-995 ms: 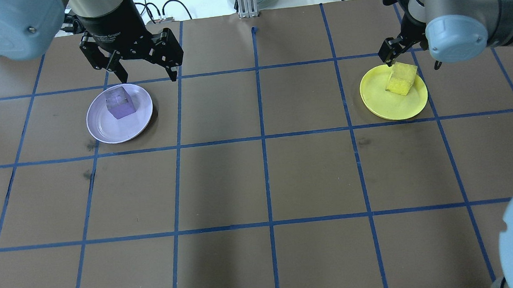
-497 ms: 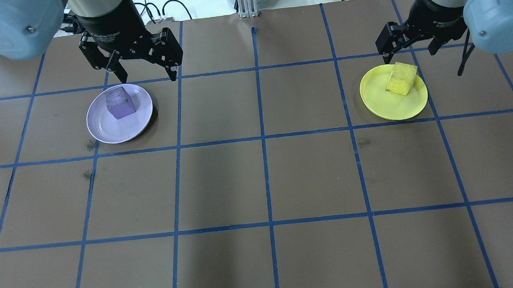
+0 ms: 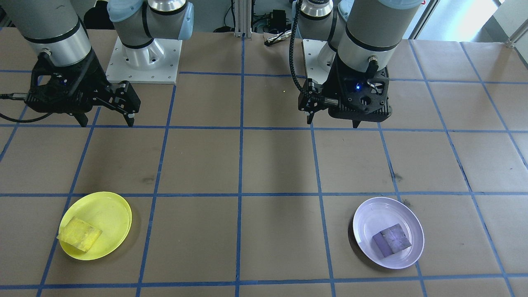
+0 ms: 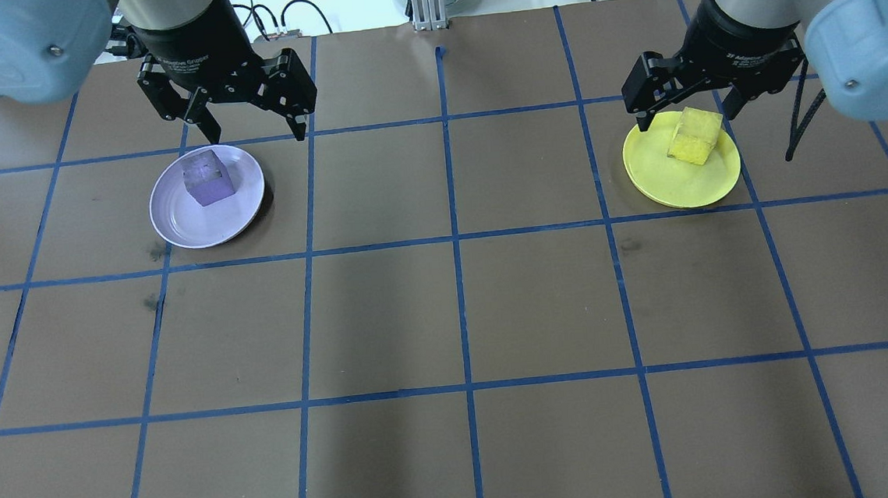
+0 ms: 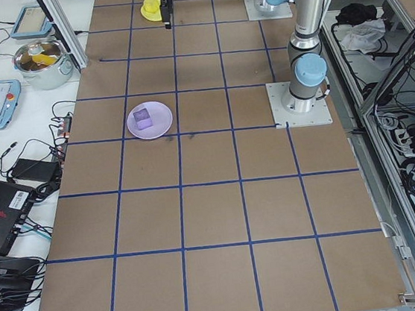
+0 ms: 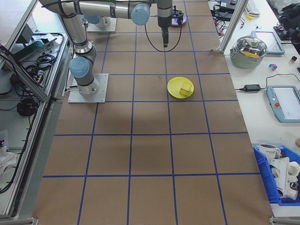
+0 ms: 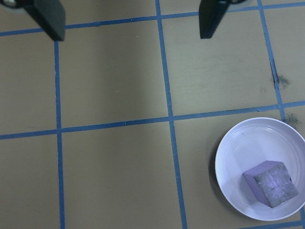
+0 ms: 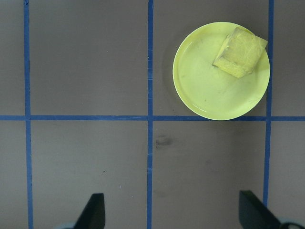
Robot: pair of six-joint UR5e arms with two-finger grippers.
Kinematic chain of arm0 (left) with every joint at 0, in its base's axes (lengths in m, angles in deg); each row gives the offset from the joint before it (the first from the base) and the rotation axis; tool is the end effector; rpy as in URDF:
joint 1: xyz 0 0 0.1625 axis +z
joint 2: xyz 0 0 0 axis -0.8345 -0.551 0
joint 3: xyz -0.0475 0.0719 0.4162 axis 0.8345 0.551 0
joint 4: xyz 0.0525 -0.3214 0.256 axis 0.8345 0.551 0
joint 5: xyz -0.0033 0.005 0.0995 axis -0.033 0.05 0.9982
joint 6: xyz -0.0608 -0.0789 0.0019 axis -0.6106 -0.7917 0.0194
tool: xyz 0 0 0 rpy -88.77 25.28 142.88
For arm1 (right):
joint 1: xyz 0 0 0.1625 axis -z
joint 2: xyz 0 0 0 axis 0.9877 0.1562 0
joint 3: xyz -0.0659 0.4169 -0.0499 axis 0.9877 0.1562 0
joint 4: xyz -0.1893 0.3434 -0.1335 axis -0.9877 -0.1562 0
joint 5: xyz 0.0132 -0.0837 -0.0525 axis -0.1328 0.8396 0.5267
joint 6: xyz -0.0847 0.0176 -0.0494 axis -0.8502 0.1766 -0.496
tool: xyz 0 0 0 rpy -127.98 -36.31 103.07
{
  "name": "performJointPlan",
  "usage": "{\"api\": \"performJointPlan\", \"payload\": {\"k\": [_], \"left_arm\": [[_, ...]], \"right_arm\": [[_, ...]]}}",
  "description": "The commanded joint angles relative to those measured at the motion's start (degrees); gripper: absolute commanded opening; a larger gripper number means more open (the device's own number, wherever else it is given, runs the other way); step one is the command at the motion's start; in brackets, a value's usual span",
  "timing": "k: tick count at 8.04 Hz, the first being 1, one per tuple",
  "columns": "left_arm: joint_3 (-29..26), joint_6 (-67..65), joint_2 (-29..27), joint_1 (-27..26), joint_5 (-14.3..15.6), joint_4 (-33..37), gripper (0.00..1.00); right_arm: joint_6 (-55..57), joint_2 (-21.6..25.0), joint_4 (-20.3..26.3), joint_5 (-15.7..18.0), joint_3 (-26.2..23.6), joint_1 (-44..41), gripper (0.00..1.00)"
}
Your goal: Sort blocks by color into plates
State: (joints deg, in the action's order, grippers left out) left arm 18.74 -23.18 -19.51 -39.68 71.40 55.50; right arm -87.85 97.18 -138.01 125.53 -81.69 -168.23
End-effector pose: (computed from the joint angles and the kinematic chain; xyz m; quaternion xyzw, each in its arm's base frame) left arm -0.1915 -0.5310 0.5005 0.0445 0.9990 0.0026 0.0032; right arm 0.1094 -0.5021 0.4673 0.0063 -0.9989 0.0461 0.0012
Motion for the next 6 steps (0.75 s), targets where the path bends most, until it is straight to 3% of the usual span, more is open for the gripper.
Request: {"api": "performJointPlan", "payload": {"k": [1, 6], "left_arm": [[0.03, 0.00, -0.01, 0.00, 0.00, 0.00, 1.00], [-0.06, 0.00, -0.01, 0.00, -0.09, 0.00, 1.00]], "right_arm": [[0.78, 0.52, 0.98, 0.07, 0.19, -0.58, 1.00], [0.69, 1.49, 3.10, 0.07, 0.02, -0.58, 1.00]]}}
